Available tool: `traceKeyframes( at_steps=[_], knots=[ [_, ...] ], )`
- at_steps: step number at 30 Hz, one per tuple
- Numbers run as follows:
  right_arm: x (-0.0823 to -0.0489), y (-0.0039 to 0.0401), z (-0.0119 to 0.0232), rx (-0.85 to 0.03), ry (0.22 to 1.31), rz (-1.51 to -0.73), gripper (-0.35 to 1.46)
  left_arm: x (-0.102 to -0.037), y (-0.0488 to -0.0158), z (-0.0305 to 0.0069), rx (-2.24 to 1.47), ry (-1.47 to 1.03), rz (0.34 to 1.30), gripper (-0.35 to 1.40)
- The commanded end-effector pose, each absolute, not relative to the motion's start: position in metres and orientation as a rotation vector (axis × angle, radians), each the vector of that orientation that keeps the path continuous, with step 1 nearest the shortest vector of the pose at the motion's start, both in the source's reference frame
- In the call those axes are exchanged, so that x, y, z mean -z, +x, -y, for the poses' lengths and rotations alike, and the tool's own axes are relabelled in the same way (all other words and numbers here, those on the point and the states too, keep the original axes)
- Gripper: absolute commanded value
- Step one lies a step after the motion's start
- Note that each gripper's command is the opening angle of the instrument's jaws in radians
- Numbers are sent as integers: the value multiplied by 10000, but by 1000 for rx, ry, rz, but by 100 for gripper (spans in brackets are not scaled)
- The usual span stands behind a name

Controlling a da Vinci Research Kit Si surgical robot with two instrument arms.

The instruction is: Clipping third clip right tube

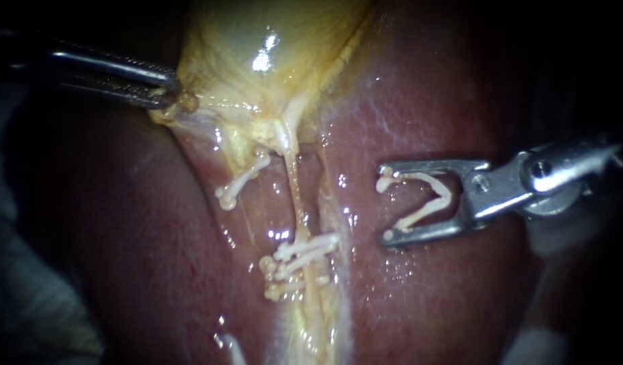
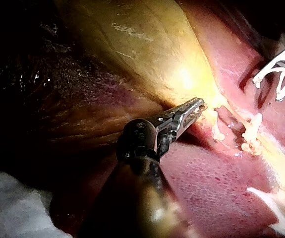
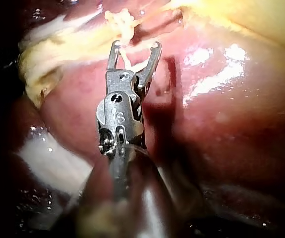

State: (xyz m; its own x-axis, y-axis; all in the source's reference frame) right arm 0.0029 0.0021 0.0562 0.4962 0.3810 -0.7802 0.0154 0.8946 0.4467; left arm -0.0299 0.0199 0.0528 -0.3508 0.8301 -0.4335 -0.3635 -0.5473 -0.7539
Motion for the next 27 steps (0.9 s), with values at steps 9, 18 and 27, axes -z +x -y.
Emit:
traceKeyframes(
  at_steps=[9,18,27],
  knots=[
    [-604,60,-34,-419,595,-1070,50,-531,-303,-196,-1969,-1067,703,-35],
    [-651,88,-31,-526,681,-1057,50,-530,-304,-195,-1968,-1066,701,-35],
    [-672,115,-26,-597,723,-1088,50,-529,-305,-194,-1968,-1066,700,-35]
  ],
)
